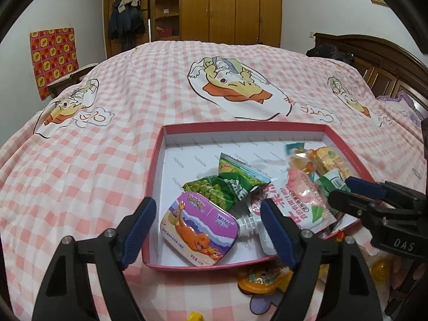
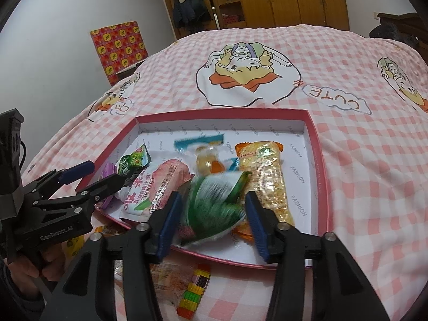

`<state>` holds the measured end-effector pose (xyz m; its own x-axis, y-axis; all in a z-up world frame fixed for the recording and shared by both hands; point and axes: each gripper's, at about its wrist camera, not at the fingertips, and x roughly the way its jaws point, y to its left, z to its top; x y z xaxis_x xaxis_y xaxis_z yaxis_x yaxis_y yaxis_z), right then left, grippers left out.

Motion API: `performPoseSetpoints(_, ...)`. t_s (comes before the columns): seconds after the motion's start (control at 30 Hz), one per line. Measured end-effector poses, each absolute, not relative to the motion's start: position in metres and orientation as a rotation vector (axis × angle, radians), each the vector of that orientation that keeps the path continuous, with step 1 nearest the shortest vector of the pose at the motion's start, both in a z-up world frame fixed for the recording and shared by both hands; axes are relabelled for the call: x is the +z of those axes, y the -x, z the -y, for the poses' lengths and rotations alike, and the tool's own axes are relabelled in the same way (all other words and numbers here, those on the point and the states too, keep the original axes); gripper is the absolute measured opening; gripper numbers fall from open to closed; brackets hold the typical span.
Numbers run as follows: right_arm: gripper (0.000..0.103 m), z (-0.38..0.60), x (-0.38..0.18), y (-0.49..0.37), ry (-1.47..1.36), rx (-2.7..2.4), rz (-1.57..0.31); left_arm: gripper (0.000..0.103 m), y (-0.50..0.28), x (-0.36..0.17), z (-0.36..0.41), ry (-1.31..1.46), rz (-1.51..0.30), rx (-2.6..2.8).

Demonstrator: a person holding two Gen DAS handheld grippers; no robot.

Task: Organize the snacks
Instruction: 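Withdraw both open tools from the box toward the remaining snacks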

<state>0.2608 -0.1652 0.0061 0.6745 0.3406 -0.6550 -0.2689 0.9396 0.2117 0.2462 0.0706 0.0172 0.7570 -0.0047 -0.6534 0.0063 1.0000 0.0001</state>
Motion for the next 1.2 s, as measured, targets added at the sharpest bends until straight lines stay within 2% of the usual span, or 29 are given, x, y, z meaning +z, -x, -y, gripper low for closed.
performPoseSetpoints(0.17, 0.066, 0.165, 0.006, -0.26, -0.098, 0.339, -0.755, 0.085, -0.246, 0.017, -0.071, 0.001, -0.712, -0.01)
performPoseSetpoints(0.37, 0.071, 0.168, 0.01, -0.256, -0.121, 0.351, -0.733, 0.085, -0.24, 0.022, -0.076, 0.027, -0.685, -0.014)
performPoseSetpoints(0.8, 0.073, 0.165, 0.025, -0.242, -0.114, 0.329, -0.705, 0.086, -0.224, 0.032, -0.084, 0.053, -0.757, 0.008)
performPoseSetpoints(1.2, 0.076, 0.193, 0.061, -0.209, -0.156, 0.246, -0.645, 0.086, -0.193, 0.049, -0.087, 0.059, -0.769, 0.028)
